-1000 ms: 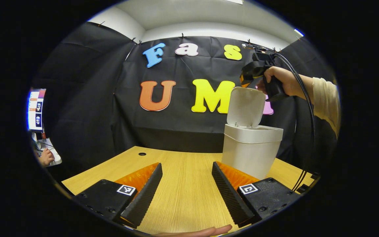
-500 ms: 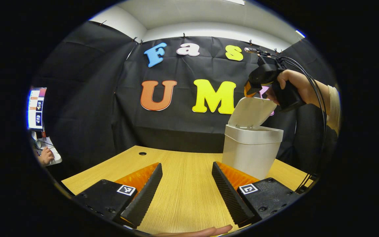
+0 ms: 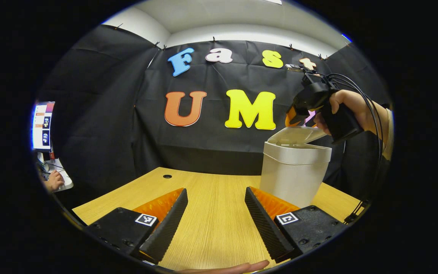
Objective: Press the lid of the desktop garbage bin to open it, pick up the crumpled paper on the desktop and throw it into the bin, then pick up the pop can on the desktop and drop it into the bin, and finally close the garbage bin lid.
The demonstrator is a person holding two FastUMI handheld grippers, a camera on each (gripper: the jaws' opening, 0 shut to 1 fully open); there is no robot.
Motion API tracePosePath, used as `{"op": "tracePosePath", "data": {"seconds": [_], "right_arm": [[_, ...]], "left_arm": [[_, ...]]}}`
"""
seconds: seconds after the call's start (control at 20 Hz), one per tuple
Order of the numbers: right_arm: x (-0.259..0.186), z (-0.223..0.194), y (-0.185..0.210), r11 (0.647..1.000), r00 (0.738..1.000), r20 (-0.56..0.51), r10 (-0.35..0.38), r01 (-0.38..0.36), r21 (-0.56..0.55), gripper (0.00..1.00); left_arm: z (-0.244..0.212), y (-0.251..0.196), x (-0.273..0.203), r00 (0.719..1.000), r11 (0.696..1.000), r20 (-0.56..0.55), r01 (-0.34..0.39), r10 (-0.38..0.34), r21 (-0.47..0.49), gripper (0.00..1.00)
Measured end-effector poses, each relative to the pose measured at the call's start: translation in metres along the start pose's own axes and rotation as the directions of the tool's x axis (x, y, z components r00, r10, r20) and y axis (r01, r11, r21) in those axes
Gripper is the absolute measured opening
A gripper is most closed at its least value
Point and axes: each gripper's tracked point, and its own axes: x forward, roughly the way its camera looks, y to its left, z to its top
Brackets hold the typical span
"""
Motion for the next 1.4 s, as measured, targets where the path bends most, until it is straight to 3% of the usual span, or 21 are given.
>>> {"op": "tracePosePath", "data": {"seconds": [0.25, 0.4, 0.6, 0.9, 1.3, 1.4], "right_arm": [[-0.006, -0.015, -0.009, 0.999, 1.0, -0.027, 0.015, -0.014, 0.037, 0.93], [-0.01, -0.031, -0.016, 0.999, 0.998, -0.051, 0.025, -0.023, 0.039, 0.99], [-0.014, -0.049, -0.022, 0.998, 0.995, -0.093, 0.043, -0.039, 0.042, 0.96], [-0.018, -0.056, -0.028, 0.99, 0.994, -0.065, 0.086, -0.078, 0.114, 1.0], [-0.025, -0.064, -0.032, 0.985, 0.999, 0.006, 0.051, -0.051, 0.162, 1.0], [-0.024, -0.064, -0.029, 0.991, 0.998, 0.03, 0.063, -0.067, 0.12, 1.0]], "left_arm": [[0.0, -0.001, -0.002, 1.0, 1.0, 0.005, 0.009, -0.009, 0.003, 0.98], [-0.004, -0.004, 0.001, 1.0, 1.0, -0.008, 0.015, -0.015, 0.006, 0.98], [-0.004, -0.001, 0.0, 1.0, 1.0, -0.01, 0.003, -0.002, 0.013, 0.98], [-0.003, 0.002, 0.0, 1.0, 1.0, -0.007, -0.003, 0.003, 0.01, 0.98], [-0.01, 0.012, 0.005, 0.999, 1.0, -0.034, -0.023, 0.024, 0.002, 0.98], [-0.01, 0.01, 0.004, 0.999, 1.0, -0.035, -0.015, 0.015, 0.001, 0.98]]}}
